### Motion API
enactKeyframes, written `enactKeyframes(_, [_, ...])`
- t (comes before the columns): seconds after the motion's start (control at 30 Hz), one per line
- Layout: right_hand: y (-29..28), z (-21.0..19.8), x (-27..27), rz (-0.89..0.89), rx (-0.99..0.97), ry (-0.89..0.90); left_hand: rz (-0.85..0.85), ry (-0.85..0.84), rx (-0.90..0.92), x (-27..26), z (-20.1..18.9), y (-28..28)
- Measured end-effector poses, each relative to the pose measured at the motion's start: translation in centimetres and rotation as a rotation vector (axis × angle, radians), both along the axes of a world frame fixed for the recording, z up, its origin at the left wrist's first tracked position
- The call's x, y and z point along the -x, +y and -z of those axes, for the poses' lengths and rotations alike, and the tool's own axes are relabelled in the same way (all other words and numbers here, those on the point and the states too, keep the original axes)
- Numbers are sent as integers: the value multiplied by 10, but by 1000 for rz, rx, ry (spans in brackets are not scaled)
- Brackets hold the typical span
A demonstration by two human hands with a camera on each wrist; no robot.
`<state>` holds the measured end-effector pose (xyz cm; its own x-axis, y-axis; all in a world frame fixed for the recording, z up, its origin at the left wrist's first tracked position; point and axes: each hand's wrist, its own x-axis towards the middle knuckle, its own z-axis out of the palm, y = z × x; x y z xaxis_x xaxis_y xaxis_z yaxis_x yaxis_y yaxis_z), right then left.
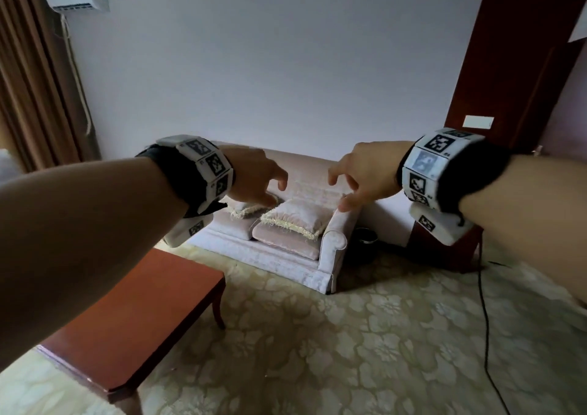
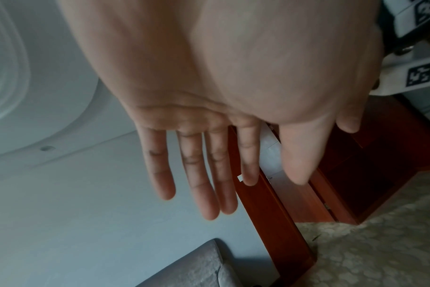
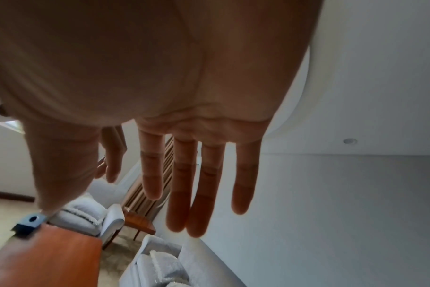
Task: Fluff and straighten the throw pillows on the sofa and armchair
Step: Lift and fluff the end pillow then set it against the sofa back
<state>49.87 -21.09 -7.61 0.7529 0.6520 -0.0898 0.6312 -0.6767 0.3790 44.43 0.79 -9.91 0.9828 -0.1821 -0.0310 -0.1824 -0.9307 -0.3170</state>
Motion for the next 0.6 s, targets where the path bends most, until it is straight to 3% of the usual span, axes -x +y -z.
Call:
enactKeyframes(0.23, [62, -4, -147, 27, -81, 23, 84, 30, 98, -152, 5, 52])
enactKeyframes(0.6, [156, 66, -424, 21, -40, 87, 65, 108, 64, -427, 52, 164])
